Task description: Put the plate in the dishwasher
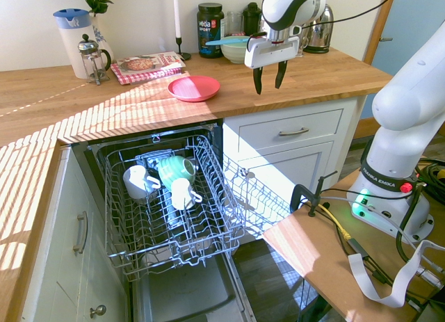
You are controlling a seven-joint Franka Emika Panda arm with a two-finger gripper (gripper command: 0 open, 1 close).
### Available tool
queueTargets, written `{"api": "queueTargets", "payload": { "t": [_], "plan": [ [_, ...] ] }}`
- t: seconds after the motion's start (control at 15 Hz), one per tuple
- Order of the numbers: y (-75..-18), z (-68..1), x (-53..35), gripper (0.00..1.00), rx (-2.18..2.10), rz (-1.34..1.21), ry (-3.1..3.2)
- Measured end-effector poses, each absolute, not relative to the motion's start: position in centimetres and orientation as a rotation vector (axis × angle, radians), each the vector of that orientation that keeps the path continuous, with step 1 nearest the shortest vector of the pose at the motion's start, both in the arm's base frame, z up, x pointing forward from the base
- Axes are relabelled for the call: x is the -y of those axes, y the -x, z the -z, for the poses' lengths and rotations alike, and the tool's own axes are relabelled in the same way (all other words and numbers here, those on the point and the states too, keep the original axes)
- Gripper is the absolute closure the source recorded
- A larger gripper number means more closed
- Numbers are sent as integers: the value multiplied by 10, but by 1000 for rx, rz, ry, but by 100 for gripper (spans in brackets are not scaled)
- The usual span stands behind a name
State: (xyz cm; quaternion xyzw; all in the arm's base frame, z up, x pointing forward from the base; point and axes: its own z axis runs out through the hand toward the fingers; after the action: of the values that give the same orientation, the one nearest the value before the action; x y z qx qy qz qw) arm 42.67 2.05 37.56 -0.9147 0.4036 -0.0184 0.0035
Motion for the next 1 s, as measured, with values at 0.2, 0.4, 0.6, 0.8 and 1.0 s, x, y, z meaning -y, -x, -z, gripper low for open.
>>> {"api": "queueTargets", "payload": {
  "t": [0.2, 0.4, 0.6, 0.8, 1.0],
  "plan": [
    [-434, -379, -15, 0, -1271, 112, 2819],
    [-477, -390, 2, 0, -1261, 178, 2711],
    [-543, -388, 10, 0, -1162, 173, 2627],
    [-595, -384, -6, 0, -1087, 138, 2631],
    [-629, -386, -29, 0, -988, 79, 2664]
  ]
}}
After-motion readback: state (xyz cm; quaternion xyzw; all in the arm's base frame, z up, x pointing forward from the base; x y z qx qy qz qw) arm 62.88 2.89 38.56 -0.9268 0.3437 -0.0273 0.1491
